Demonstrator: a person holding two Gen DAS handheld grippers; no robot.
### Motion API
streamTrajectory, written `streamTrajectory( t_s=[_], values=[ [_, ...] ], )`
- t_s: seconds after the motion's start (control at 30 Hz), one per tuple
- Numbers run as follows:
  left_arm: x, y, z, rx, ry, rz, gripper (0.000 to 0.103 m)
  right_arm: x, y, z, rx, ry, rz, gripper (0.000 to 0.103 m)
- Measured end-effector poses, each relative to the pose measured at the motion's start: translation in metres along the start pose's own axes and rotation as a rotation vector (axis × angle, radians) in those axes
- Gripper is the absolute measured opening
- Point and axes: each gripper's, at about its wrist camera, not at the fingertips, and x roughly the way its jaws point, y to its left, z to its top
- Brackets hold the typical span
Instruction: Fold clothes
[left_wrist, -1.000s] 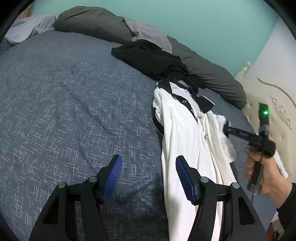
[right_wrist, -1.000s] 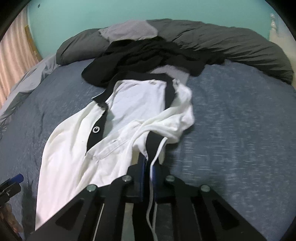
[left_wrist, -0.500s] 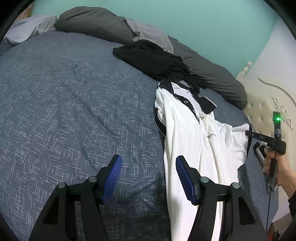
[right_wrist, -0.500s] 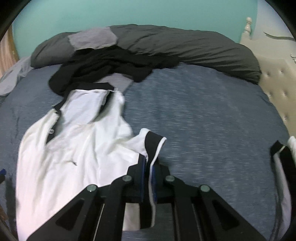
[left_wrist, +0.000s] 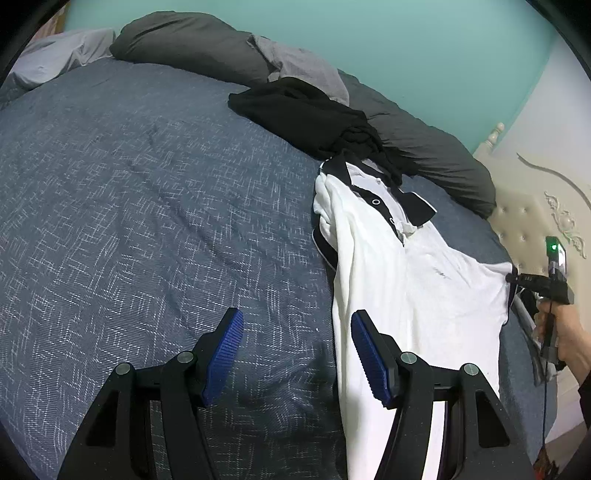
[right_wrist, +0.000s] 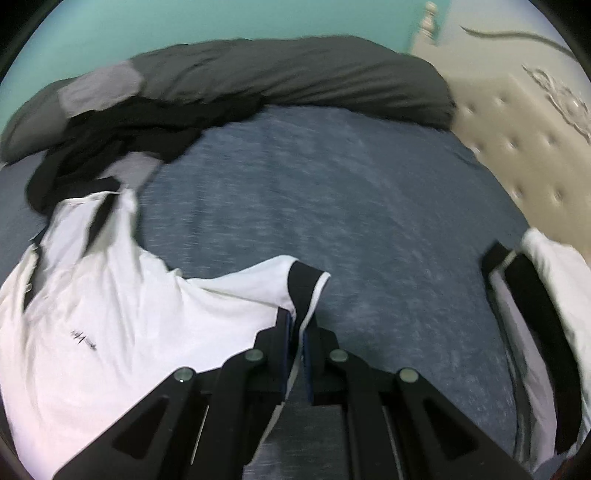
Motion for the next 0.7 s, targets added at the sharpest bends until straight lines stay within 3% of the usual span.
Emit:
streamTrajectory(
  t_s=[0.2,0.3,0.37,0.5,0.63,0.7],
  values=[
    [0.001,0.003,0.001,0.000,0.004,0.007,0.065,0.030,-0.020,-0.008,0.066,0.068,-0.073,0.005],
    [0.003,0.005,0.001,-0.005,0.007,0.010,0.065,0.040,-0.025,-0.015,0.097,0.082,-0.055,0.006],
    [0.004,0.005,0.000,-0.005,0.011,0.011,0.065,0.044,-0.024,-0.021,0.118,0.070,0.059,0.006],
    [0.004,0.003,0.000,0.004,0.011,0.011,0.065,0.038,-0.028,-0.030,0.125,0.031,0.055,0.022],
    [0.003,0.002,0.000,0.005,0.009,0.010,0.065,0.029,-0.049,-0.040,0.212,0.011,0.062,0.028],
    [0.003,0.002,0.000,0.001,0.009,0.007,0.065,0.020,-0.056,-0.047,0.246,-0.005,0.062,0.036]
  ],
)
